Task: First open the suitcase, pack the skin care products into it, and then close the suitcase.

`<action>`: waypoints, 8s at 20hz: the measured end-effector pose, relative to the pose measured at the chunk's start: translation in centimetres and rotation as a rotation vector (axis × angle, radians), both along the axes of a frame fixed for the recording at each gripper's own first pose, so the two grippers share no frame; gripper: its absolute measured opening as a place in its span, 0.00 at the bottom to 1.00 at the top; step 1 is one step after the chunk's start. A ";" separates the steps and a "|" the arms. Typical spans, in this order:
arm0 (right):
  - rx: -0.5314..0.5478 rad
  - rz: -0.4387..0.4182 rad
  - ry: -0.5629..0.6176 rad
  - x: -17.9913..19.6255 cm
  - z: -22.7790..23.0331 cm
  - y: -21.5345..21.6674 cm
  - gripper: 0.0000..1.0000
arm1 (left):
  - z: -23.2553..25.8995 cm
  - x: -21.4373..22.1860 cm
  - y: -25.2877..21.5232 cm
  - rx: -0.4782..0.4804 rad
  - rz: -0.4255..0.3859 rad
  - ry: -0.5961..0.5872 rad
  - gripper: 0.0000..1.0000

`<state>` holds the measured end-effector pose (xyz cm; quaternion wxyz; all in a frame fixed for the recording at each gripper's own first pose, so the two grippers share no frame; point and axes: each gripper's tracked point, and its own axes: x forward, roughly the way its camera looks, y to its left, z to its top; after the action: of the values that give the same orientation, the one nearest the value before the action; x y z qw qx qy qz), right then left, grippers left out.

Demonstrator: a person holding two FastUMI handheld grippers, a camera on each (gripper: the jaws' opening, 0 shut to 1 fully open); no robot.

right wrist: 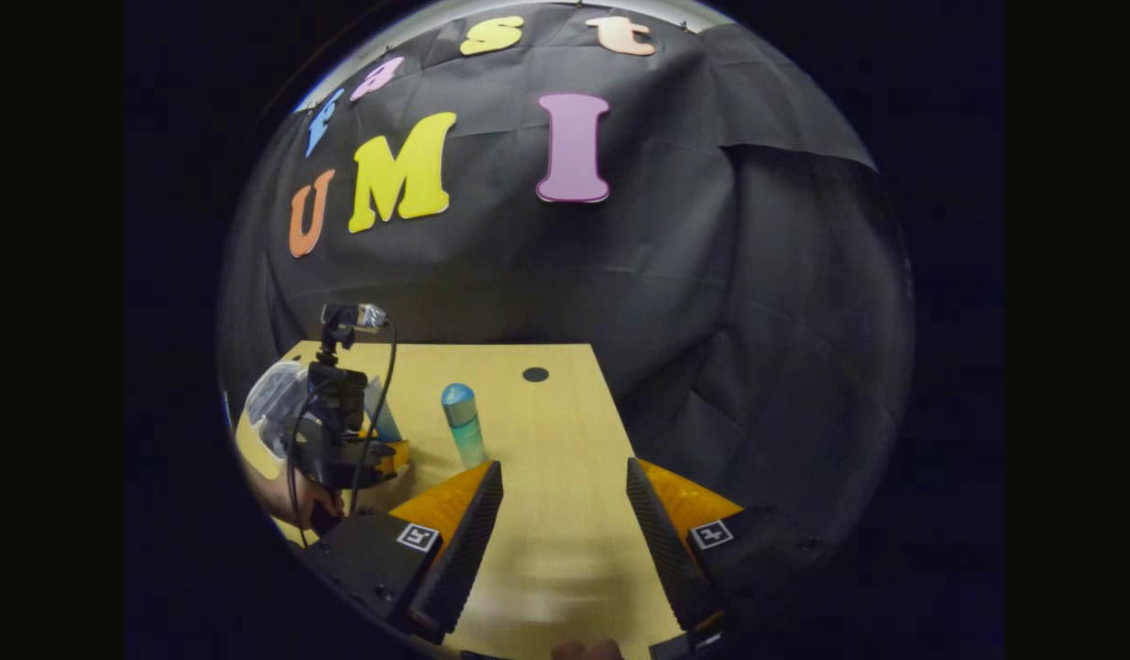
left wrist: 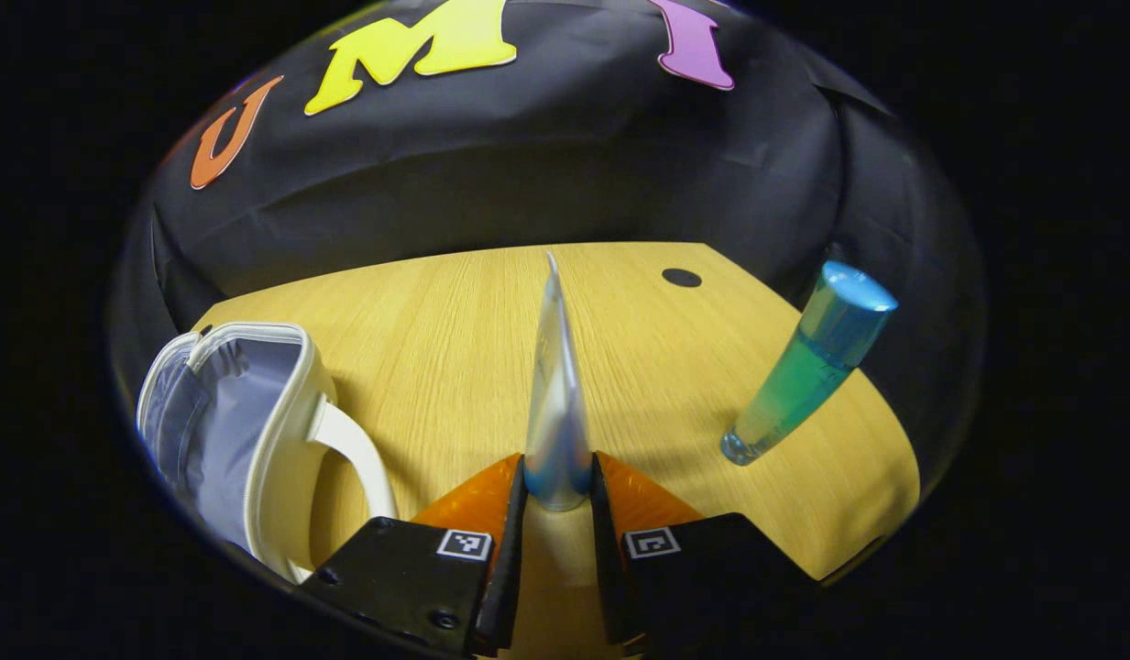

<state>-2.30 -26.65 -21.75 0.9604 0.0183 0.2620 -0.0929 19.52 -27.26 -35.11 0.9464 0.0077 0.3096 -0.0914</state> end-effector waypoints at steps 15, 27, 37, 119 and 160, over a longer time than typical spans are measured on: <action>0.201 0.108 0.116 12.9 -13.6 8.7 0.75 | 10.8 -7.7 14.1 -0.018 0.189 -0.036 0.38; 0.143 0.070 0.133 13.5 -13.5 8.9 0.34 | 9.4 -8.3 26.3 0.021 0.223 0.005 0.38; 0.152 0.070 0.010 4.3 3.0 11.7 0.33 | -1.0 -8.1 28.5 -0.007 0.101 0.358 0.38; -0.024 0.508 0.166 2.2 6.4 42.1 0.81 | 8.9 -15.4 62.1 -0.647 0.418 -0.152 0.98; 0.069 -0.051 -0.091 -5.1 11.7 16.4 0.80 | 28.5 -8.1 24.7 -0.379 -0.011 -0.240 0.07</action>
<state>-7.37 -10.20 -10.01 0.9674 0.0622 0.2206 -0.1075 11.38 -2.61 -6.58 0.9605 -0.1580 0.1721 -0.1514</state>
